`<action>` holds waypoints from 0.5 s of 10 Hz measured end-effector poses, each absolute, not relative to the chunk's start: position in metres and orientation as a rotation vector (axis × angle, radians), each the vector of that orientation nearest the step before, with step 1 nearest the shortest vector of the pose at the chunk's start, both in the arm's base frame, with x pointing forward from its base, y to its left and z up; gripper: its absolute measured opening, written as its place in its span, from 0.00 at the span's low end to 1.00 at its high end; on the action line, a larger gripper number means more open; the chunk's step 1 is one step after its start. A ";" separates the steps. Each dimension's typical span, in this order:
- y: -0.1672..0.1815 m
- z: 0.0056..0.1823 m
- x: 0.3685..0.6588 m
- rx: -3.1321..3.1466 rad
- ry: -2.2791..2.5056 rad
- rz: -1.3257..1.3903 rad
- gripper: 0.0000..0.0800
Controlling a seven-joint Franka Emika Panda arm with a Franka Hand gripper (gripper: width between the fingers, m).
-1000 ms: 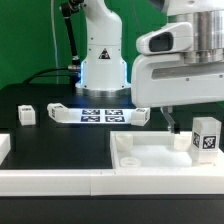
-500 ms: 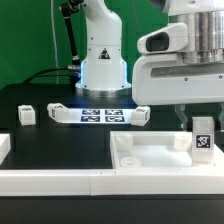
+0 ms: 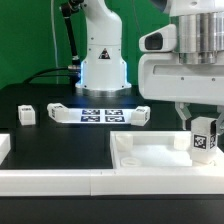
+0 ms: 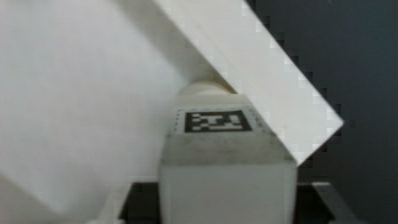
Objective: Assemble square table
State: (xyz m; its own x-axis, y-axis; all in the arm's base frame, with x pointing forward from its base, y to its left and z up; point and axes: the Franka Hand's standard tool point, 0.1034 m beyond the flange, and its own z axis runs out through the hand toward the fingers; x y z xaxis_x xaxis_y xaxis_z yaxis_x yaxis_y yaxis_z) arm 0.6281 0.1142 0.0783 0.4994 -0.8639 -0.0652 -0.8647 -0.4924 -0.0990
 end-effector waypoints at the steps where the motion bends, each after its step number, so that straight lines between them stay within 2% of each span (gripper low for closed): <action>1: 0.117 0.078 0.627 -2.418 1.784 0.029 0.36; 5: 0.123 0.079 0.627 -1.991 2.213 0.087 0.36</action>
Offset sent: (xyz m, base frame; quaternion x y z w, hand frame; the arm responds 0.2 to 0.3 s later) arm 0.0139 0.0126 0.0009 0.0558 0.0000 0.2773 0.9592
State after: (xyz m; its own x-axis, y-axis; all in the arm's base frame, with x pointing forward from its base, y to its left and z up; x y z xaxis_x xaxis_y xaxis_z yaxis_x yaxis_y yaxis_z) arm 0.6272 0.1229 0.0787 -0.0984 -0.9823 -0.1596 -0.9918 0.1100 -0.0657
